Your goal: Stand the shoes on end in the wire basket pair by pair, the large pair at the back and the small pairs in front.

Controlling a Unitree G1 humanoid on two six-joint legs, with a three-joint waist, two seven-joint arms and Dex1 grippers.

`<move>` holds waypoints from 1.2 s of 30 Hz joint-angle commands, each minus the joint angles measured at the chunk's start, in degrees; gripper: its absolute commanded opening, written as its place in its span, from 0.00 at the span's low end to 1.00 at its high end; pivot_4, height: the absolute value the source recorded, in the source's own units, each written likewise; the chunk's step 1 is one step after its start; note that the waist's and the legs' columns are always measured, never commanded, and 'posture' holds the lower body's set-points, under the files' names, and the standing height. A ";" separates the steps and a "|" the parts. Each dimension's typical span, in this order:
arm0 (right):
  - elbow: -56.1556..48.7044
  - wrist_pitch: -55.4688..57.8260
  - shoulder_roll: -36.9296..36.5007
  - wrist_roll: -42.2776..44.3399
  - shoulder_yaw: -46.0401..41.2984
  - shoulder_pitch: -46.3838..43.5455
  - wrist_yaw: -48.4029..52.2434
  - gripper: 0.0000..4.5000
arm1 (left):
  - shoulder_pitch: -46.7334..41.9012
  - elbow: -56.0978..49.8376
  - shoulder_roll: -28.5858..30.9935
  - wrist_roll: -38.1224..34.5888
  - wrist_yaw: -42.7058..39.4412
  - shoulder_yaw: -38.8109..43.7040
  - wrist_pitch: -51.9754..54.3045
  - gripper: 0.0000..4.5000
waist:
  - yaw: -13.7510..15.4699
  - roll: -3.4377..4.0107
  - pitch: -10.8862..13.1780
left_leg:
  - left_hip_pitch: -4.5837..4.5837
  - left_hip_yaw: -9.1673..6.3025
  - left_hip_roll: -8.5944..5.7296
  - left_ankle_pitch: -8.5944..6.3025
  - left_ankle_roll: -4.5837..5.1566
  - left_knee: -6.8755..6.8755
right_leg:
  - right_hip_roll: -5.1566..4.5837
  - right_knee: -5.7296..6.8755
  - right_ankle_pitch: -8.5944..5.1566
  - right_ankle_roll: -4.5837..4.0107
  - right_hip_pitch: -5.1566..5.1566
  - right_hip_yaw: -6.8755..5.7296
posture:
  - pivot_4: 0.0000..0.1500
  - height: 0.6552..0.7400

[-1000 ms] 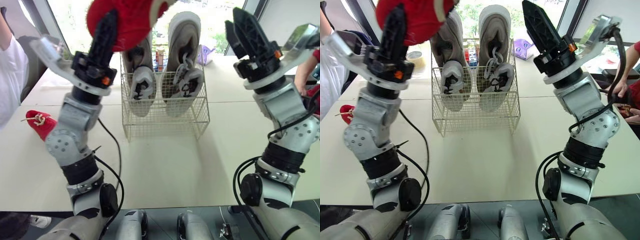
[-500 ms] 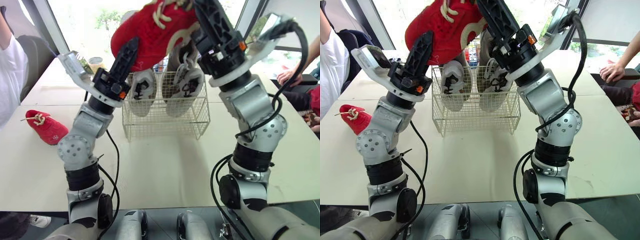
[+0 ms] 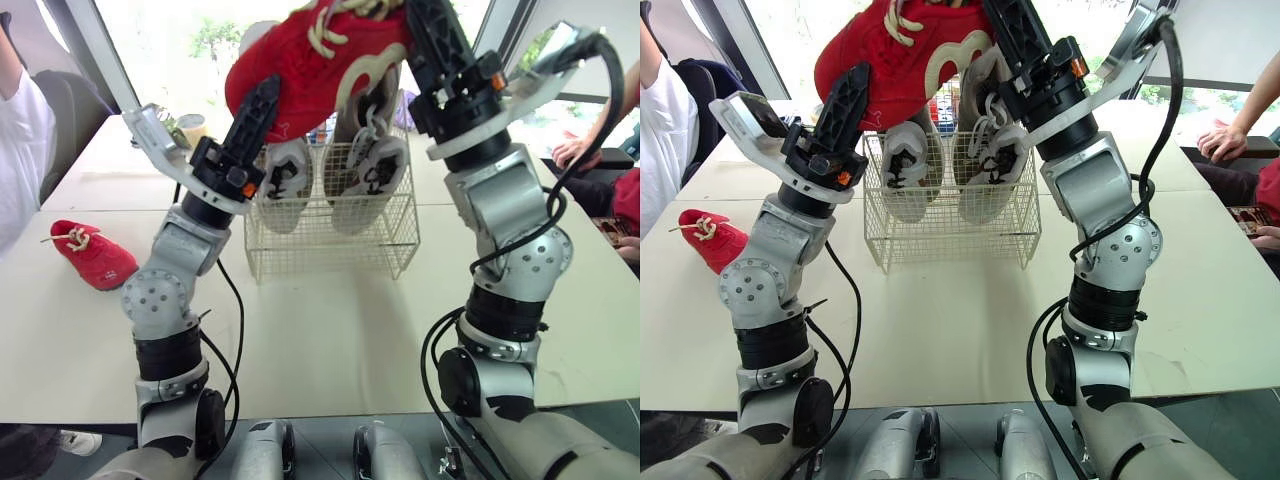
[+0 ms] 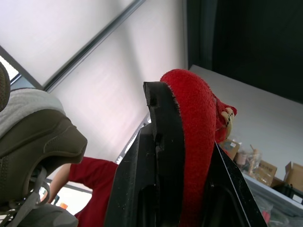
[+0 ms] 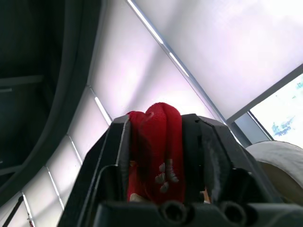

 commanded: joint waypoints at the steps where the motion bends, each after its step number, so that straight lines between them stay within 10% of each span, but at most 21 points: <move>1: -1.97 -0.51 -0.30 0.95 0.36 -2.01 0.51 0.31 | 0.40 -1.55 0.76 0.91 0.26 -0.52 -0.95 0.05 | 0.00 0.00 0.00 | 0.00 0.00 0.00 0.00 0.00 0.00 | 0.00 0.00 0.00 0.00 0.00 0.00 | 1.00 0.94; 6: -1.31 -0.67 -1.87 -1.21 0.65 -4.64 1.57 0.31 | 1.99 -3.26 5.46 6.44 2.30 -1.14 -0.73 0.54 | -0.28 0.01 0.00 | -0.01 0.00 0.00 -0.01 0.00 -0.04 | 0.00 -0.03 0.00 0.00 -0.03 0.00 | 1.00 0.94; 20: 19.93 -0.18 -38.37 -27.47 11.15 -19.34 57.76 0.31 | 27.35 -21.00 32.97 -4.37 5.91 11.56 9.56 0.54 | -1.39 0.01 0.03 | -0.10 0.13 0.10 0.02 -0.06 -0.80 | -0.10 -0.88 -0.04 -0.34 -0.22 0.07 | 1.00 0.94; 36: 28.35 -9.79 -36.13 -44.96 16.37 -14.13 74.43 0.31 | 37.66 -25.21 40.56 -13.70 10.20 15.38 6.08 0.54 | -1.23 0.01 0.03 | -0.13 0.24 0.10 0.05 -0.18 -0.92 | -0.17 -0.87 -0.02 -0.41 -0.38 0.09 | 1.00 0.94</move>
